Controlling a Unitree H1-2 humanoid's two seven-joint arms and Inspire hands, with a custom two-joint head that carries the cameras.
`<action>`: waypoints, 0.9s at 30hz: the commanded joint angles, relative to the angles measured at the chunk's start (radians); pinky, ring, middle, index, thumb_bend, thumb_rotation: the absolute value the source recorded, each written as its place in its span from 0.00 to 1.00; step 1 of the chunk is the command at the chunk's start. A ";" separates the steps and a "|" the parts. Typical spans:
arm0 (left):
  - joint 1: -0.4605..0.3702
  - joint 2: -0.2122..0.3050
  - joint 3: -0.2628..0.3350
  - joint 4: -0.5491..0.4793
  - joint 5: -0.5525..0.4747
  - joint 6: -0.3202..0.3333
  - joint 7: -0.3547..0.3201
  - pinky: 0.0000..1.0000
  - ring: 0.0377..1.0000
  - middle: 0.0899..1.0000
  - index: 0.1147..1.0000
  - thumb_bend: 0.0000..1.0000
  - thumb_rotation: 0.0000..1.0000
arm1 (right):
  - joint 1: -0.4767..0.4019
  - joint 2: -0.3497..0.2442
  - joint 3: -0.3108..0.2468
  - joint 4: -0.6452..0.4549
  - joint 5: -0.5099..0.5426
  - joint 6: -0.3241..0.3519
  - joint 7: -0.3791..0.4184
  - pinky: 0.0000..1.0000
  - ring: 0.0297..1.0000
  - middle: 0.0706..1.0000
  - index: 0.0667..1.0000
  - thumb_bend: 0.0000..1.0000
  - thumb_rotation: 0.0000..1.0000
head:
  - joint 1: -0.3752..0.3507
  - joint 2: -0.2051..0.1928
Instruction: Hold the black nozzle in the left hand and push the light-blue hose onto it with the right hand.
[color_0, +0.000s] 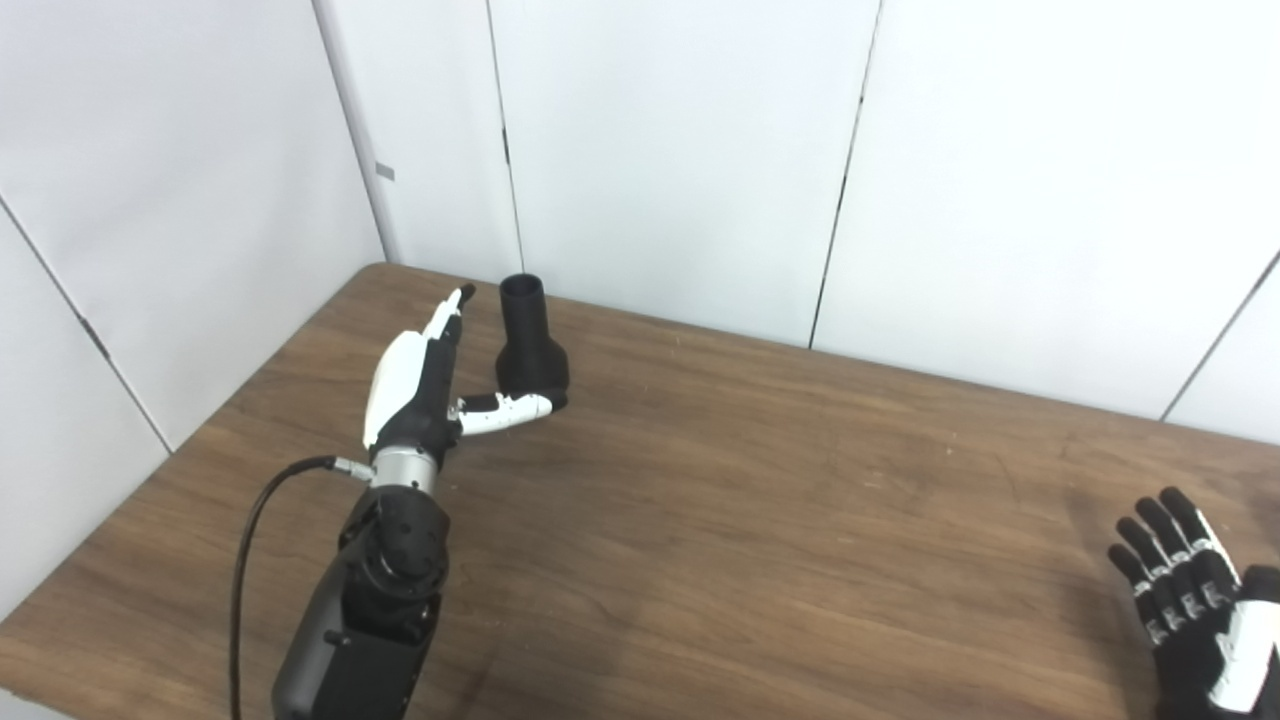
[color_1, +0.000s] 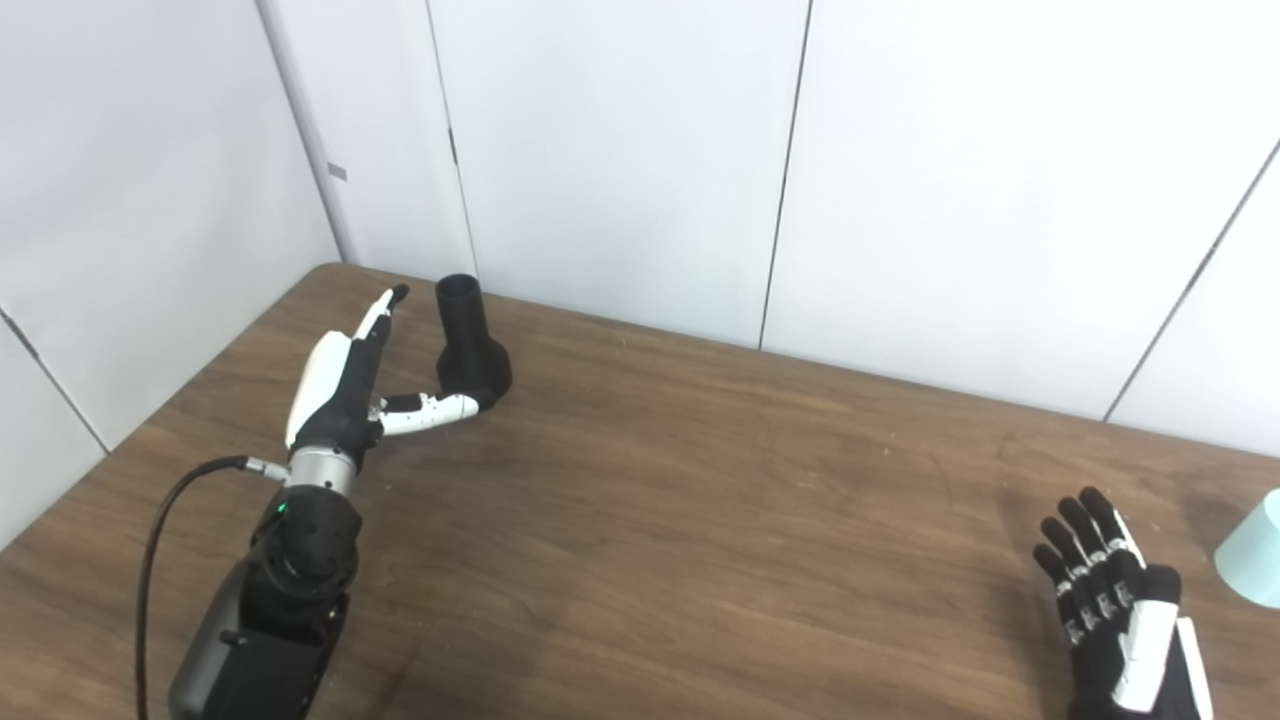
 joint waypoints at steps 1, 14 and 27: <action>-0.045 0.027 -0.002 0.004 0.033 -0.001 0.024 1.00 1.00 1.00 0.98 0.92 0.31 | 0.032 -0.012 -0.010 0.071 0.011 -0.051 0.030 0.90 0.92 0.91 0.92 0.60 0.97 | -0.001 -0.006; -0.107 0.022 0.023 0.131 0.054 0.004 0.038 1.00 1.00 1.00 1.00 0.92 0.33 | 0.028 -0.027 0.001 0.124 0.007 -0.088 0.060 0.90 0.91 0.91 0.92 0.60 0.96 | 0.006 -0.023; -0.200 0.017 0.052 0.268 0.115 0.004 0.002 1.00 1.00 1.00 1.00 0.94 0.35 | 0.018 -0.035 -0.004 0.153 0.014 -0.098 0.084 0.90 0.91 0.91 0.92 0.60 0.96 | 0.001 -0.031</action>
